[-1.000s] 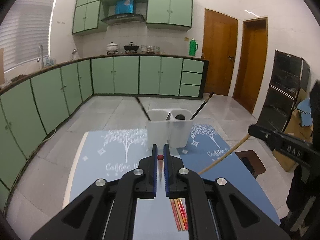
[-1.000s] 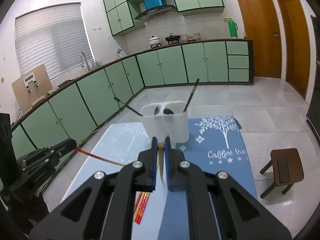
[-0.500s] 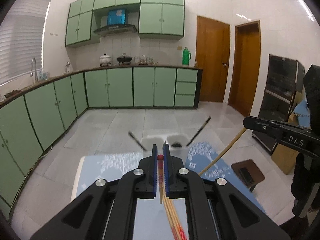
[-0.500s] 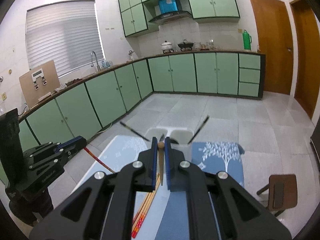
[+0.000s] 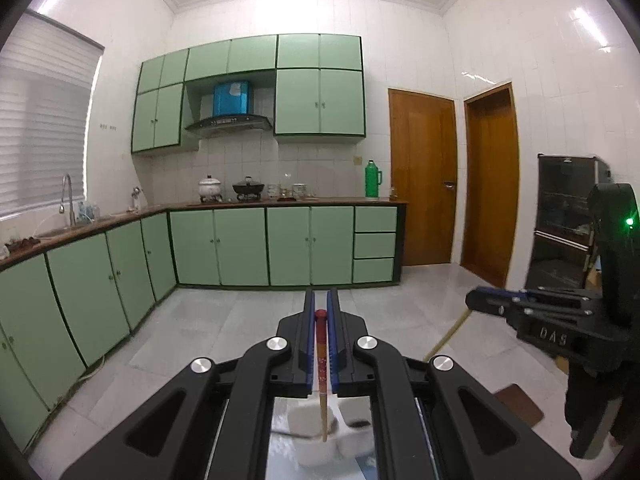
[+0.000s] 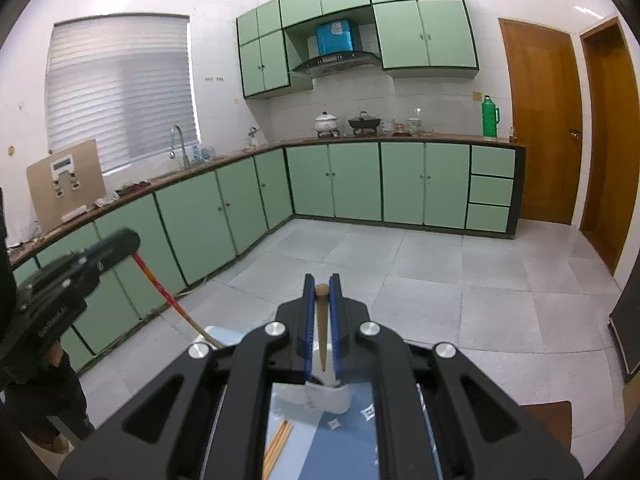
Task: Organize utensils
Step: 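Lift both chopsticks and carry them over the white holder, then open both tools to drop the chopsticks into the holder, then move both tools back to the remaining chopsticks on the mat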
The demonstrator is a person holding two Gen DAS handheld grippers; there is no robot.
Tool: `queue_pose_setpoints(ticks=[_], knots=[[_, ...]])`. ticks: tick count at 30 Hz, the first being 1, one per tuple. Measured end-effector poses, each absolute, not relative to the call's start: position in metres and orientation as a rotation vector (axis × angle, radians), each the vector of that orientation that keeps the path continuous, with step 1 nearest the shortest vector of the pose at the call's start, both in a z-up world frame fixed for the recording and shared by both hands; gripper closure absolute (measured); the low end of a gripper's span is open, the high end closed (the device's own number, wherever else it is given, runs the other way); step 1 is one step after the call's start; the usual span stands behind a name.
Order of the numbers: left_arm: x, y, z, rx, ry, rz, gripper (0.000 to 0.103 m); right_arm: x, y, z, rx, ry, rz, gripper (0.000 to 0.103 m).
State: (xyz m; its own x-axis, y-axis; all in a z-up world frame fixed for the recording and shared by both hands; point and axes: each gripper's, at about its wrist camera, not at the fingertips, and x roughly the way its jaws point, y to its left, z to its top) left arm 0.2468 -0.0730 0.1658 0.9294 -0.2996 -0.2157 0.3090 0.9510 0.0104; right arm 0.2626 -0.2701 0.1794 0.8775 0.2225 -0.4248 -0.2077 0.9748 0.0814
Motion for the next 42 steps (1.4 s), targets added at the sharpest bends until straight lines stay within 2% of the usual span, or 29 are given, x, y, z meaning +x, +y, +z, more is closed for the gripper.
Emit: queue_pose_setpoints(ticks=[9, 13, 15, 19, 28, 33, 35, 42], knots=[[0.321, -0.089, 0.102, 0.047, 0.327, -0.305, 0.097, 0.314, -0.256, 0.128, 0.0, 0.549, 0.223, 0.097], [0.331, -0.087, 0.081, 0.034, 0.383, -0.308, 0.096, 0.317, -0.252, 0.111, -0.014, 0.566, 0.217, 0.093], [0.328, -0.082, 0.076, 0.029, 0.389, -0.308, 0.088, 0.312, -0.253, 0.108, -0.01, 0.557, 0.213, 0.079], [0.313, -0.07, 0.079, 0.013, 0.376, -0.306, 0.079, 0.293, -0.261, 0.114, 0.024, 0.507, 0.207, 0.072], [0.244, -0.042, 0.082, -0.019, 0.323, -0.246, 0.049, 0.223, -0.293, 0.118, 0.103, 0.402, 0.133, 0.043], [0.199, -0.023, 0.046, -0.056, 0.341, -0.214, 0.029, 0.174, -0.295, 0.086, 0.13, 0.375, 0.107, 0.01], [0.186, -0.017, 0.027, -0.059, 0.37, -0.204, 0.022, 0.157, -0.292, 0.067, 0.144, 0.389, 0.092, 0.007], [0.162, 0.003, -0.051, -0.046, 0.554, -0.146, 0.019, 0.12, -0.271, -0.016, 0.181, 0.56, 0.058, 0.005]])
